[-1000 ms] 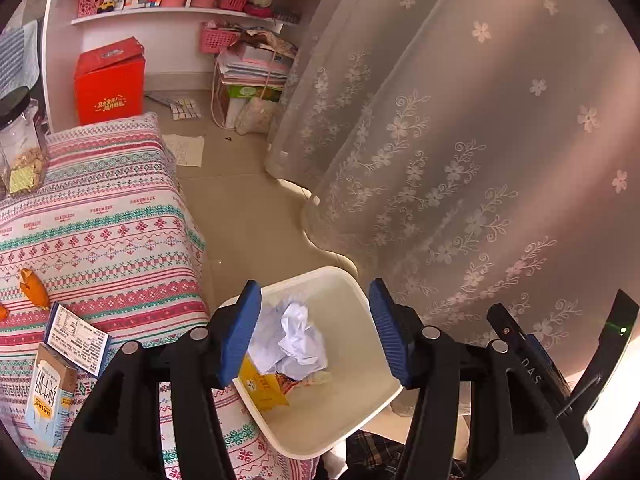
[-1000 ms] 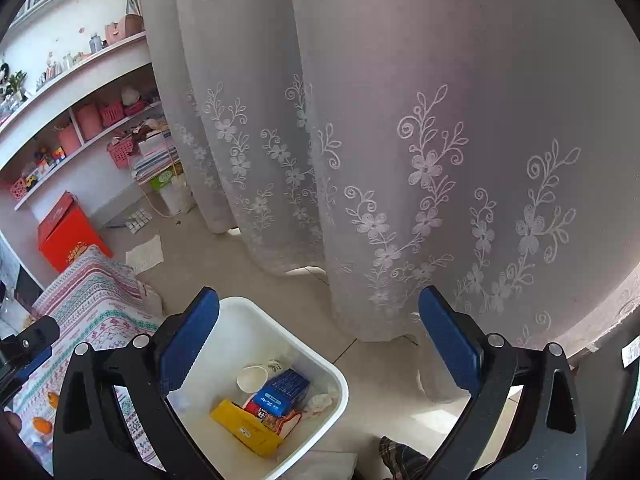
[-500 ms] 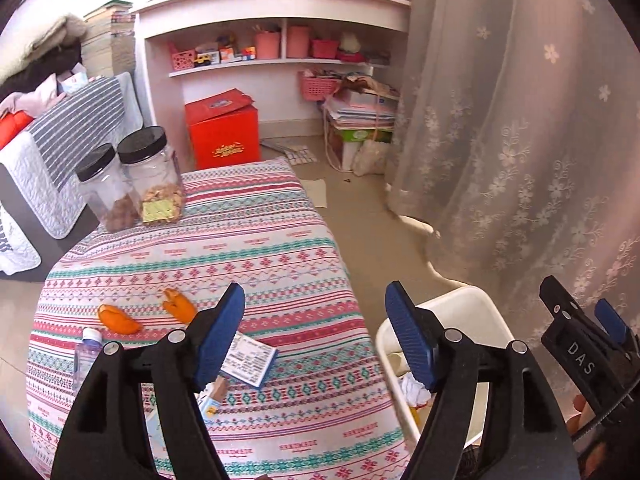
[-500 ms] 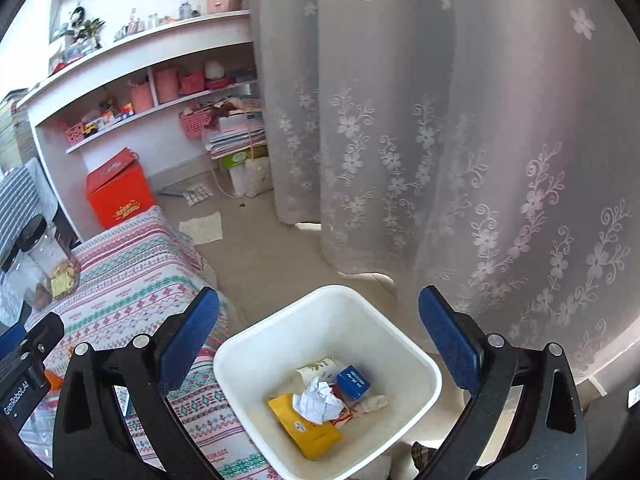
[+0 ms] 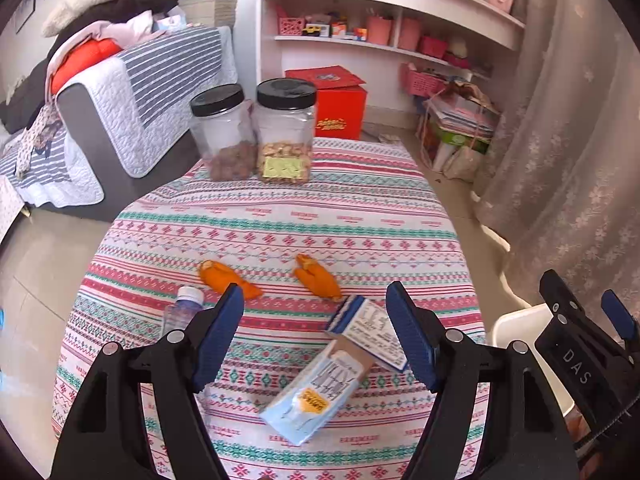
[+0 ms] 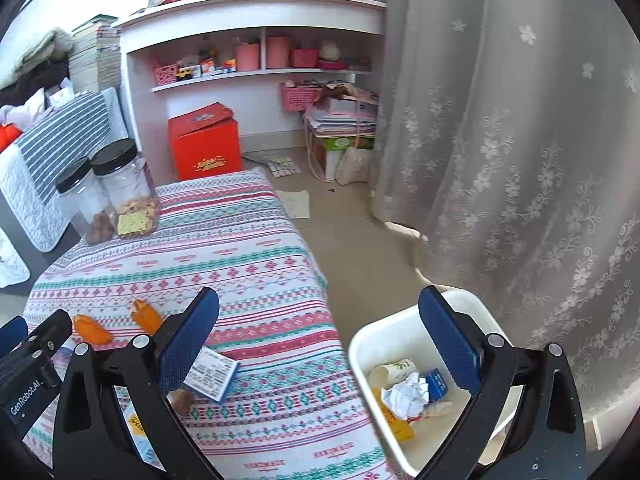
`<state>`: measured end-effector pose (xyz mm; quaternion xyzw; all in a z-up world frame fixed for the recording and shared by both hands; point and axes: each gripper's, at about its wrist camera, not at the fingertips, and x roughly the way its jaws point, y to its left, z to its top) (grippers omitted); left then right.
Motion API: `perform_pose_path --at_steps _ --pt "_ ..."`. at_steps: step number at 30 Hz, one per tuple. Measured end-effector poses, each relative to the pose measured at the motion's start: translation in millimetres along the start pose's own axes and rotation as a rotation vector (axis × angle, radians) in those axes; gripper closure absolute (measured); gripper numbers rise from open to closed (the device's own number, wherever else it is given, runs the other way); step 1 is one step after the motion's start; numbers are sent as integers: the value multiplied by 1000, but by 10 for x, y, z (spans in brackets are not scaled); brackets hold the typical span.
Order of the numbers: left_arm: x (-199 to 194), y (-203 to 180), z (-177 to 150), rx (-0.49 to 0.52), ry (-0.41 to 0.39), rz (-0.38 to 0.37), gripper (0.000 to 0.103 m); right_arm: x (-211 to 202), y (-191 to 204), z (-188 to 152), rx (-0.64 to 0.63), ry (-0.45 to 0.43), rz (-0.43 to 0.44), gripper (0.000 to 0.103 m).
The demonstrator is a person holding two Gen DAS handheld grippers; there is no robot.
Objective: Collect trash
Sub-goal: 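Grasp the clear plastic water bottle with the left gripper and lift it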
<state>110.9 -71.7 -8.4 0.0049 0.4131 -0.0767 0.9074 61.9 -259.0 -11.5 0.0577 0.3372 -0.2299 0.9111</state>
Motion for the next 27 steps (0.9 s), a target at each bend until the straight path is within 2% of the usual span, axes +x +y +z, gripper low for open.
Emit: perform_pose_path --at_steps 7,12,15,18,21,24,27 --pt "169 690 -1 -51 70 108 27 55 607 -1 -81 24 85 7" --pt "387 1118 -23 -96 151 141 26 115 973 -24 -155 40 125 7" --pt "581 1331 -59 -136 234 125 26 189 1153 -31 -188 66 151 7" --pt "775 1435 -125 -167 328 75 26 298 1285 -30 -224 103 176 7" --pt "951 1450 -188 -155 418 30 26 445 1368 -42 -251 165 214 7" --pt "1082 1468 -271 -138 471 28 26 591 1466 -73 -288 224 243 7" --pt "1206 1531 -344 -161 529 -39 26 682 1572 -87 -322 254 282 7"
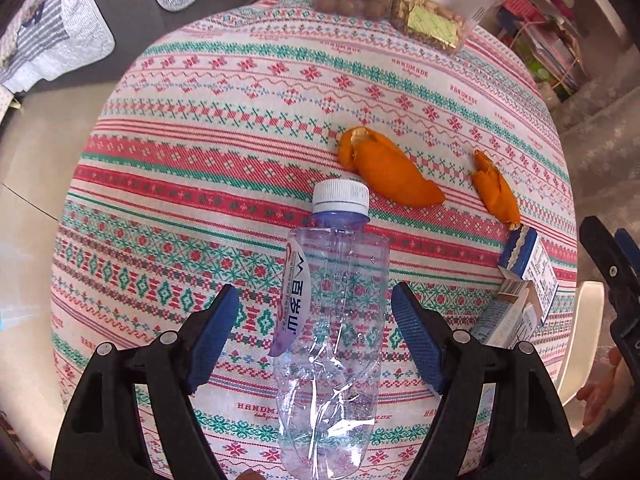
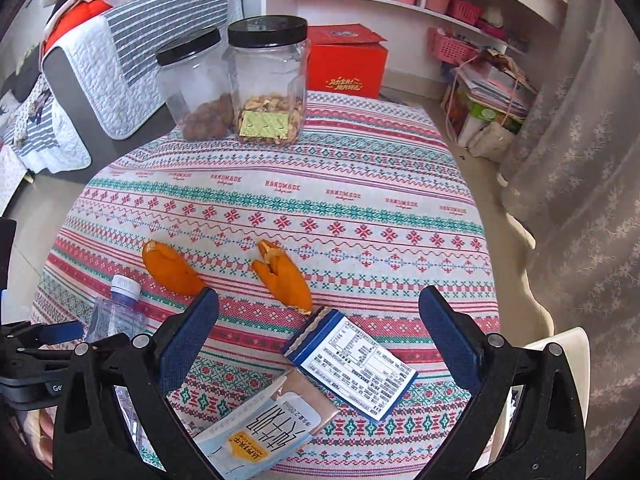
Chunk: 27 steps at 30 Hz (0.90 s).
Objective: Collect trash
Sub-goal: 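Grasp the clear plastic water bottle with the left gripper and lift it, then grasp the orange peel with the right gripper while the left gripper holds the bottle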
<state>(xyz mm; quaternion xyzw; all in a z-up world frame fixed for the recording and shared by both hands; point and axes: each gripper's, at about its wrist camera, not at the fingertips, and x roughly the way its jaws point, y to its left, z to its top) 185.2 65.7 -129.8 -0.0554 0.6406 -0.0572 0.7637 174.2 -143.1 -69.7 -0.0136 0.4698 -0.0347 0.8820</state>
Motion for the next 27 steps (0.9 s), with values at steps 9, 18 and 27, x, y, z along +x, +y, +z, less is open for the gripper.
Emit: perform_pose_path --at_steps 9,18,27 --pt "-236 354 -68 -56 -42 -116 47 302 645 44 -260 55 144 7" --pt "-966 849 -39 -171 -238 -158 47 728 1363 39 -522 124 169 11" --pt "-998 897 18 -197 -246 -153 47 950 1424 127 -450 231 286 73"
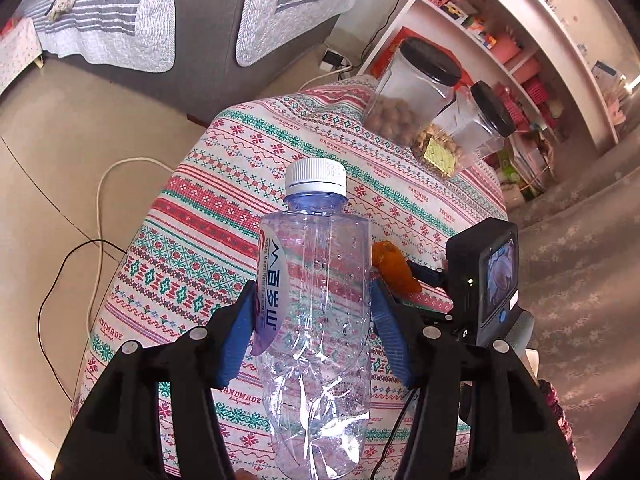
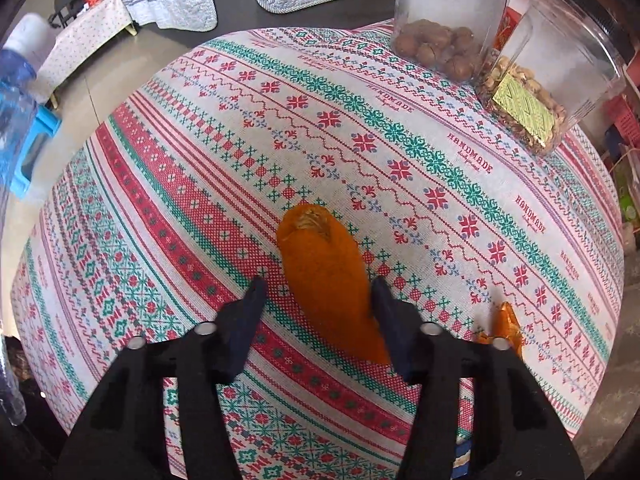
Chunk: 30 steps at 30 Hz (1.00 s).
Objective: Collect trash
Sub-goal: 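Grasp the orange peel with the right gripper while the left gripper holds the bottle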
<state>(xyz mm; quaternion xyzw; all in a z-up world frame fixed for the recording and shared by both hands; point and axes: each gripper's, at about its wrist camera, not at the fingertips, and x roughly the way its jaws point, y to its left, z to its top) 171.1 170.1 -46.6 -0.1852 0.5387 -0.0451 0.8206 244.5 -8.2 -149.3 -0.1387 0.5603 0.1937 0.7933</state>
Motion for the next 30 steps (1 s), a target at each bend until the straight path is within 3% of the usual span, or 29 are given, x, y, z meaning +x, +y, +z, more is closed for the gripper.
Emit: perform_pose_path --at_steps 2,5,21,30 --pt "-21 12 -8 -4 -6 4 47 -41 -61 18 48 -10 31 85" --pt "-16 22 -5 -12 -13 13 47 -180 -134 15 113 -55 46 90" --pt "-171 -144 -62 26 -148 66 47 -1304 -146 -227 324 -347 -23 91" --pt "-295 -370 -84 61 -279 112 47 -1528 -227 -412 396 -437 -170 91"
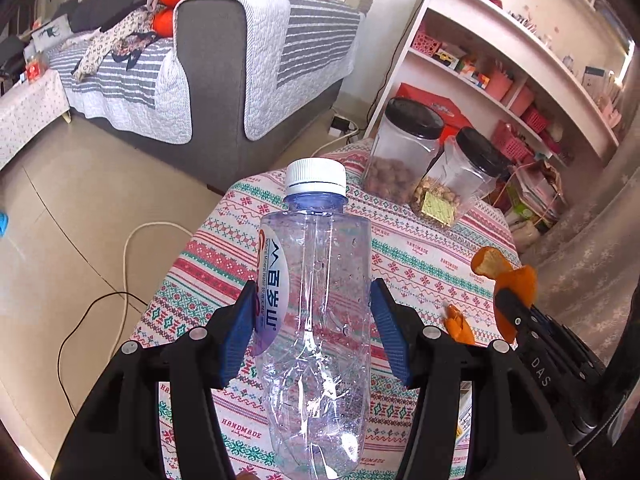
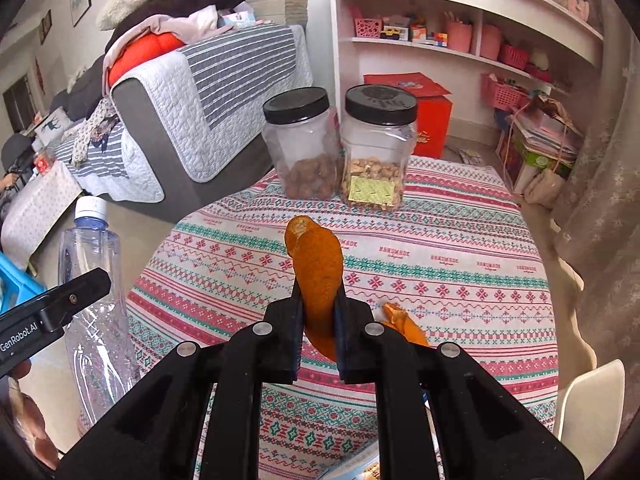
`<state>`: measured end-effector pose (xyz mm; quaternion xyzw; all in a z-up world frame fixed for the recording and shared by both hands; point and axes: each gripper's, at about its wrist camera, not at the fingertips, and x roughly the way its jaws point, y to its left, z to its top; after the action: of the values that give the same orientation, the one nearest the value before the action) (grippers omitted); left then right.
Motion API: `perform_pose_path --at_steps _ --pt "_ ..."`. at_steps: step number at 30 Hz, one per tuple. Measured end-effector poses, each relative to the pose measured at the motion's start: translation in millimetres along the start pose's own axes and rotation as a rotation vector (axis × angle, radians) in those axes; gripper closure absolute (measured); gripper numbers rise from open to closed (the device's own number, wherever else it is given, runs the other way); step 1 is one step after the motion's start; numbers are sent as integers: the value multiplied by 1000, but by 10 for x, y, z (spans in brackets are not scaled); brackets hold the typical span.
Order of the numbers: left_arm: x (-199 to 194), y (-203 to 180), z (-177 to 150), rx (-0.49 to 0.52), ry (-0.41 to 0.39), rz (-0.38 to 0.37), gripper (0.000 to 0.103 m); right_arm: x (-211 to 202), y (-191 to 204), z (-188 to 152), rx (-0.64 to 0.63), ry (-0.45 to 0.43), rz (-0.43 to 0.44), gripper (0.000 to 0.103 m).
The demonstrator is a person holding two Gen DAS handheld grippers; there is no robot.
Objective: Collect trash
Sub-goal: 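Grasp the orange peel with the right gripper while the left gripper holds the bottle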
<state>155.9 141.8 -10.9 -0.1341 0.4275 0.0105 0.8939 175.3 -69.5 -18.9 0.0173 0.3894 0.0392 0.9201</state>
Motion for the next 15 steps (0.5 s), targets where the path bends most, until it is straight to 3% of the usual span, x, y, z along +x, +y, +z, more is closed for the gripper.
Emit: perform_pose_path --at_steps 15 --pt "-106 -663 -97 84 -112 -49 47 -390 -681 -85 108 -88 -183 90"
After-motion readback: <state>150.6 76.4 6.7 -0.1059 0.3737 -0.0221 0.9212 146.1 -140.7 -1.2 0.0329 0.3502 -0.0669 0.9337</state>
